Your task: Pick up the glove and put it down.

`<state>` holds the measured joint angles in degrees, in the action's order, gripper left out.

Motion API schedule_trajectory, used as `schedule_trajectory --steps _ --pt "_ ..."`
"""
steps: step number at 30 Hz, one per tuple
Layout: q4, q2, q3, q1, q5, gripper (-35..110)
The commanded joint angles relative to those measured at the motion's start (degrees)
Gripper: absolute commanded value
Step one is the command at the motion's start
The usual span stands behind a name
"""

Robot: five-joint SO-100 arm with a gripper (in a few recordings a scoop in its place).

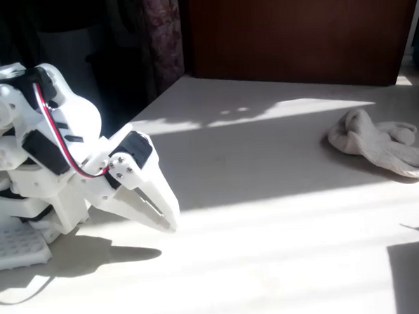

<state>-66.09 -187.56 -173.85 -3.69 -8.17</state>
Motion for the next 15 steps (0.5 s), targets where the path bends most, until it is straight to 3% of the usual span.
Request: schedule_trajectory --steps 1,15 --pt "0.53 -0.53 0.7 -0.79 0.26 1" --pt "0.79 -0.62 0.7 -0.53 -0.18 1"
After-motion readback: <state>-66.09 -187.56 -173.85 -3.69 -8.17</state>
